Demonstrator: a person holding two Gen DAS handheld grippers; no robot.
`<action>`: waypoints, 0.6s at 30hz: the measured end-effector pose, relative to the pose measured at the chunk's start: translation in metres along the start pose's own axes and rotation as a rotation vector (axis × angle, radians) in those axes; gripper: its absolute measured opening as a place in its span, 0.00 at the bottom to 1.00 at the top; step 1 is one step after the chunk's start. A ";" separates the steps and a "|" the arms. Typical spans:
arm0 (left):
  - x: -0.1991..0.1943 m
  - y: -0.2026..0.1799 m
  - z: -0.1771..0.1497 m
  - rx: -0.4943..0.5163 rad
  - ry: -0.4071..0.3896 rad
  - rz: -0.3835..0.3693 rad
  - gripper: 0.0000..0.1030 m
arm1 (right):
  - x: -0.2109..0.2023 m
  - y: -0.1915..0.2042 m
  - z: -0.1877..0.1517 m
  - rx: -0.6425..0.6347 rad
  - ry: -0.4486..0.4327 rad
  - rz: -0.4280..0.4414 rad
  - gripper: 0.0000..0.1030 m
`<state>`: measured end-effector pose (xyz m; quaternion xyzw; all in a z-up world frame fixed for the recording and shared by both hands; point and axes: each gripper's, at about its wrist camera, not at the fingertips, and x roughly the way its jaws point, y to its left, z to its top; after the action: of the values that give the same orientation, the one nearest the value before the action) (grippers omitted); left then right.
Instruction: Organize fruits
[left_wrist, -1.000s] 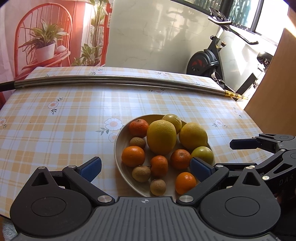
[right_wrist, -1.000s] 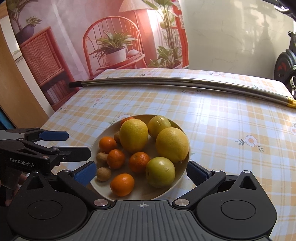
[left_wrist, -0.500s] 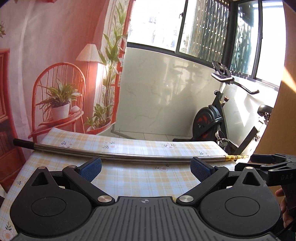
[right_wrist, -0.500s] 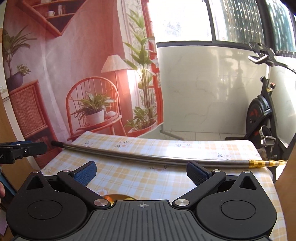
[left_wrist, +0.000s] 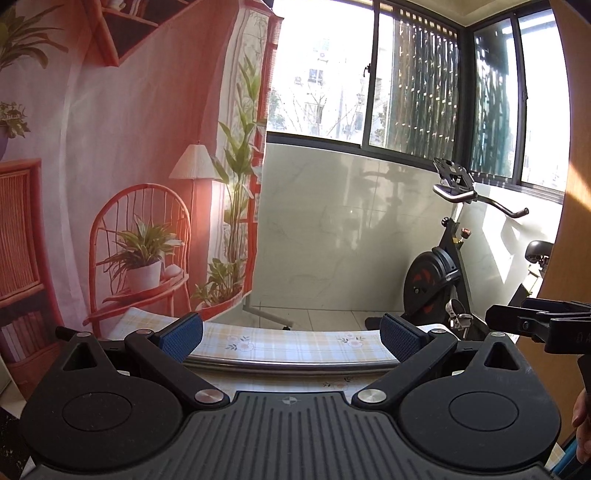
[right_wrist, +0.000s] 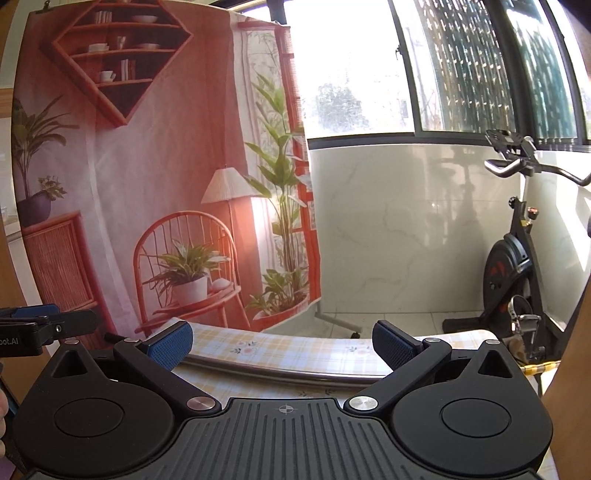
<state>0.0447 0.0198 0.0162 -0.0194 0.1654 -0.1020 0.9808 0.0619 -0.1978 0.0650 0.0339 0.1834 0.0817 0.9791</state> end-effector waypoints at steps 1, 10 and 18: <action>0.000 0.002 -0.001 0.008 0.000 0.004 1.00 | 0.000 0.000 0.000 0.006 0.003 -0.002 1.00; -0.001 0.002 -0.001 0.038 -0.007 0.022 1.00 | -0.002 0.002 -0.002 0.019 0.001 -0.010 1.00; -0.001 0.002 -0.001 0.028 0.002 0.006 1.00 | -0.001 0.007 -0.002 0.013 0.000 -0.019 1.00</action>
<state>0.0440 0.0222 0.0154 -0.0049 0.1651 -0.1015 0.9810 0.0588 -0.1912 0.0642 0.0385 0.1843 0.0712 0.9795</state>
